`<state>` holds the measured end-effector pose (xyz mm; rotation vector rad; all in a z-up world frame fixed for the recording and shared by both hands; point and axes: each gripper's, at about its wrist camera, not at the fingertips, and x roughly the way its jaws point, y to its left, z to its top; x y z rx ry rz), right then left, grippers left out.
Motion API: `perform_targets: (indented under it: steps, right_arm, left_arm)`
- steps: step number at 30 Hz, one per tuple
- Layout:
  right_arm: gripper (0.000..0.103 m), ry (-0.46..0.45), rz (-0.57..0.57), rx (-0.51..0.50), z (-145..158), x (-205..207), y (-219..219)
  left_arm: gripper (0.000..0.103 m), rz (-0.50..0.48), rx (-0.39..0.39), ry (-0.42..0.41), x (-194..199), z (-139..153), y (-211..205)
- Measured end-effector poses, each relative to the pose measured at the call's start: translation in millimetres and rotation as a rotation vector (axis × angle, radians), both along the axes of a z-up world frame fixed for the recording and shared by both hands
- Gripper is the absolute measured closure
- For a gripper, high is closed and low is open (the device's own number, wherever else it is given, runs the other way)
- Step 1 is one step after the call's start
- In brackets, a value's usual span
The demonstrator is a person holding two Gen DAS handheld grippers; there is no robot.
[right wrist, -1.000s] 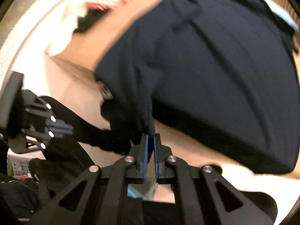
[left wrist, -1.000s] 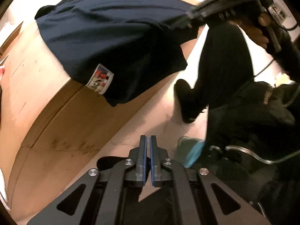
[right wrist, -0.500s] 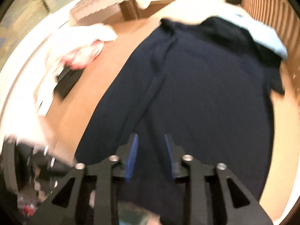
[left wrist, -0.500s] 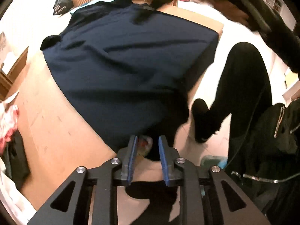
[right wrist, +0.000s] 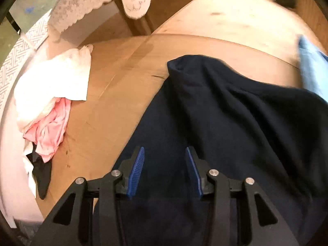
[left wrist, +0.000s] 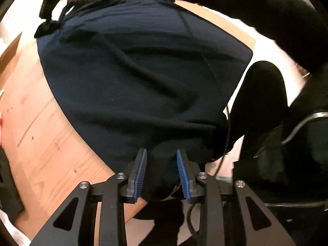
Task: Fold clothes
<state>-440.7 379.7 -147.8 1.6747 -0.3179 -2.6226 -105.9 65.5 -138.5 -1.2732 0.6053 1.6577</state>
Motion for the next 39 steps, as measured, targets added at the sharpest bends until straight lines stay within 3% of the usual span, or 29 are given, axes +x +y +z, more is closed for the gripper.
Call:
perform_targets:
  steps: [2, 4, 8, 12, 18, 22, 25, 29, 32, 36, 39]
  right_arm:
    - [0.069, 0.032, -0.152, 0.062, 4, -13, 35]
    - [0.069, 0.076, -0.242, 0.059, 15, -18, 64]
    - [0.069, 0.168, -0.178, 0.055, 43, -27, 61]
    - [0.065, 0.124, -0.019, 0.167, 40, -56, 19]
    - [0.065, 0.046, 0.099, 0.306, 13, -96, -20]
    - [0.066, -0.025, 0.071, 0.352, -7, -112, -13]
    - [0.066, 0.035, -0.047, 0.342, 3, -115, 10]
    - [0.066, 0.093, -0.037, 0.228, 35, -88, 20]
    - [0.066, 0.032, 0.032, 0.190, 41, -55, 14]
    - [0.066, -0.128, 0.162, 0.235, 5, -24, -13]
    - [0.066, -0.100, 0.187, 0.334, -9, -15, -29]
  left_arm:
    - [0.074, -0.006, 0.007, -0.013, -4, -1, -1]
    - [0.074, -0.010, 0.011, -0.027, -3, 1, -2]
    - [0.074, -0.024, 0.022, -0.050, -6, 2, -5]
    - [0.073, -0.029, 0.031, -0.058, -14, -1, -6]
    - [0.073, -0.034, 0.041, -0.072, -24, -3, -10]
    - [0.073, -0.035, 0.044, -0.081, -26, 3, -13]
    - [0.073, -0.033, 0.048, -0.084, -29, 4, -15]
    - [0.073, -0.034, 0.051, -0.080, -30, 5, -19]
    - [0.071, -0.037, 0.047, -0.065, -28, 6, -21]
    - [0.069, -0.039, 0.035, -0.037, -24, 7, -22]
    - [0.069, -0.041, 0.026, -0.017, -22, 8, -23]
